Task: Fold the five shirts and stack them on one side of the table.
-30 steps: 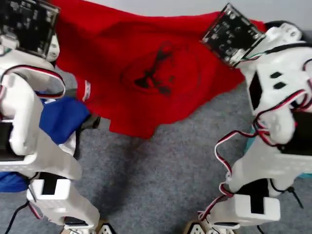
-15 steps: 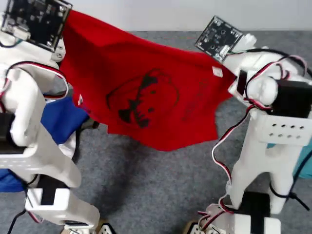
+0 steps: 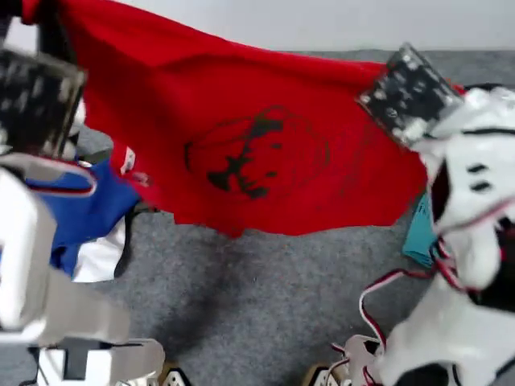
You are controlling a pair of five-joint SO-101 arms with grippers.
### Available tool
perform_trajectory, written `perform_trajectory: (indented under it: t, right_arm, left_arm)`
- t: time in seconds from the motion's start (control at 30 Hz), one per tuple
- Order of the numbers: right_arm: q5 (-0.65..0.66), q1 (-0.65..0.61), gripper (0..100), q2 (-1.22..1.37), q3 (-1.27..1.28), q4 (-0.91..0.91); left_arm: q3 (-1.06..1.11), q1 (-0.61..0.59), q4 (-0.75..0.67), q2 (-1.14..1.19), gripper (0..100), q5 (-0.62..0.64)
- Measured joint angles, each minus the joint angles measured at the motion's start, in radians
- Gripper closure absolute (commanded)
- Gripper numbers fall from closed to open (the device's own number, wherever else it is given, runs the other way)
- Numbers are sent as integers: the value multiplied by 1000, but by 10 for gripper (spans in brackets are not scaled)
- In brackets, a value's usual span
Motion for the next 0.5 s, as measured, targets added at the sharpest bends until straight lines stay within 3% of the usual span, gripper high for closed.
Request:
perform_trajectory:
  t: [0.5]
  right_arm:
    - [117, 140, 987, -209, -2, -9]
  left_arm:
    - [5, -2, 64, -224, 987, -127]
